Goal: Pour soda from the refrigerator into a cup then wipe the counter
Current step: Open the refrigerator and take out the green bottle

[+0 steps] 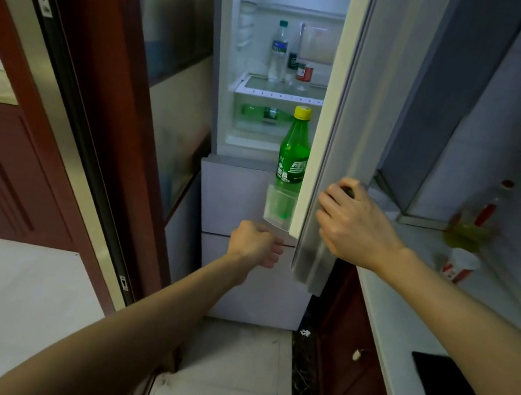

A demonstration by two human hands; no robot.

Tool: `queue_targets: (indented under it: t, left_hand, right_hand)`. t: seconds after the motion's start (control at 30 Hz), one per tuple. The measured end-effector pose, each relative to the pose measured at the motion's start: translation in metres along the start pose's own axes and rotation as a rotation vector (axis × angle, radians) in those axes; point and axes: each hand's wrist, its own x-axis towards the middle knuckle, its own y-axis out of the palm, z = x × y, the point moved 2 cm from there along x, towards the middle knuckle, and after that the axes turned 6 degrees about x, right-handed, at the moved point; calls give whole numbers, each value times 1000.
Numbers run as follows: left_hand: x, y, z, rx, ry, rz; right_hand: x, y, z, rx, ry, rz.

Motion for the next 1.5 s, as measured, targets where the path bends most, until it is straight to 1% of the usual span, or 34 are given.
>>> queue_targets:
  t: [0.2, 0.33, 0.53, 0.63, 0.77, 0.9, 1.0, 1.07, 1.17, 1.27, 1.4, 1.5]
  left_hand:
    - [-10, -2, -22, 124, 94, 11]
    - [-1, -3, -28, 174, 150, 39]
    - [37, 17, -38, 214, 219, 83]
    - [58, 30, -57, 298, 329, 50]
    - [88, 42, -79, 232, 470, 107]
    - [114, 53, -88, 280, 586, 265]
    - [120, 63, -91, 255, 660, 380]
    - [121, 68, -93, 225, 696, 407]
    - [124, 73, -95, 200, 738, 396]
    - [128, 77, -97, 225, 748, 359]
    - [132, 79, -102, 205, 726, 288]
    - [132, 76, -103, 116, 690, 238]
  right_hand:
    - [-19, 2, -2, 33, 53, 145]
    - [-34, 9, -11, 23, 127, 255]
    - [-52, 23, -18, 31, 250, 319]
    - [-45, 30, -8, 96, 302, 346]
    - [-33, 46, 6, 166, 397, 393]
    - [-30, 57, 12, 186, 566, 392]
    - [-29, 62, 15, 167, 621, 396]
    - [-27, 64, 16, 161, 653, 372]
    - [-24, 64, 15, 141, 685, 333]
    - [-23, 66, 13, 121, 690, 316]
    - [-24, 67, 11, 113, 695, 268]
    - [-27, 66, 9, 101, 666, 225]
